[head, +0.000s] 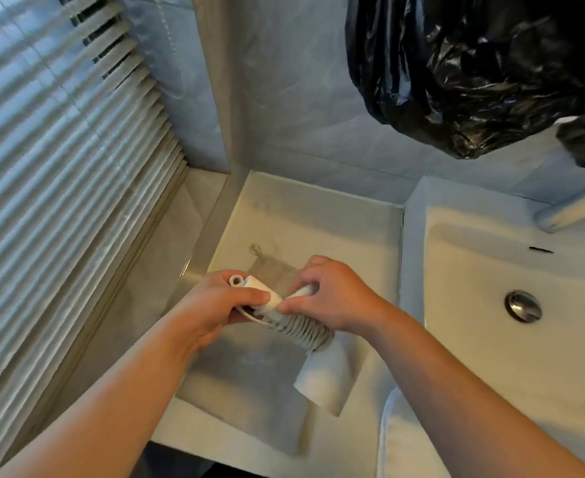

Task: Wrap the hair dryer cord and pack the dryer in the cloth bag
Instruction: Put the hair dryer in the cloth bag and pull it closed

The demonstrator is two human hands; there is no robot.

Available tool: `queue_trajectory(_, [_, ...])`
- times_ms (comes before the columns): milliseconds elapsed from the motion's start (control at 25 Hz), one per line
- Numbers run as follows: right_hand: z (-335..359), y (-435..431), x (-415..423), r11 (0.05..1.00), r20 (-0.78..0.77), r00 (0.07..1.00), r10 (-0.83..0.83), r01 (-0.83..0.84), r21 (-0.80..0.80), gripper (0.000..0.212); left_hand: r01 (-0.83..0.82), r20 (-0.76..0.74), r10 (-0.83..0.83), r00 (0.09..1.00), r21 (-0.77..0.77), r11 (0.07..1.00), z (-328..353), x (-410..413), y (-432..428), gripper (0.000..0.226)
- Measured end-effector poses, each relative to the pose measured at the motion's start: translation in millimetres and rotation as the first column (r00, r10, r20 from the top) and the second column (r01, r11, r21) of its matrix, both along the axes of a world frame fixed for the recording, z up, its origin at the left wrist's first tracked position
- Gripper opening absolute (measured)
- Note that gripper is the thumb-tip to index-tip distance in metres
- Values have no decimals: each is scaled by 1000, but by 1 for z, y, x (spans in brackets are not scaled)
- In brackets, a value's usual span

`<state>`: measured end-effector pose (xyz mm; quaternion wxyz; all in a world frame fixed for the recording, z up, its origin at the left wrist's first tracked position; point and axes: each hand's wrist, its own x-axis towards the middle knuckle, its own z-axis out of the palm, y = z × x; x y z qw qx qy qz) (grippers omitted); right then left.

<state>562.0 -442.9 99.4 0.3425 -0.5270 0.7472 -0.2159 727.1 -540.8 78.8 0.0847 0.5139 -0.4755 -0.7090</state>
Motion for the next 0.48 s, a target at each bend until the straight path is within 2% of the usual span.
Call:
queue_trajectory(80, [-9, 6, -6, 999, 69, 997, -20, 17, 51, 26, -20, 11, 20, 1000, -22, 1000, -4, -2, -15, 9])
queue_trajectory(200, [-19, 18, -11, 988, 411, 903, -122, 72, 136, 29, 3, 1, -3, 1000, -36, 999, -6, -10, -32, 8])
queue_trajectory(240, [-21, 20, -13, 983, 463, 876, -134, 57, 176, 29, 21, -19, -22, 1000, -24, 999, -8, -14, -34, 8])
queue_trajectory(400, [-22, 26, -28, 958, 507, 845, -169, 18, 288, 29, 101, -112, -98, 989, 18, 995, -11, -30, -35, 11])
queue_trajectory(480, [-23, 28, -40, 950, 583, 781, -224, 42, 308, 27, 139, -173, -125, 977, 70, 988, -16, -39, -33, 21])
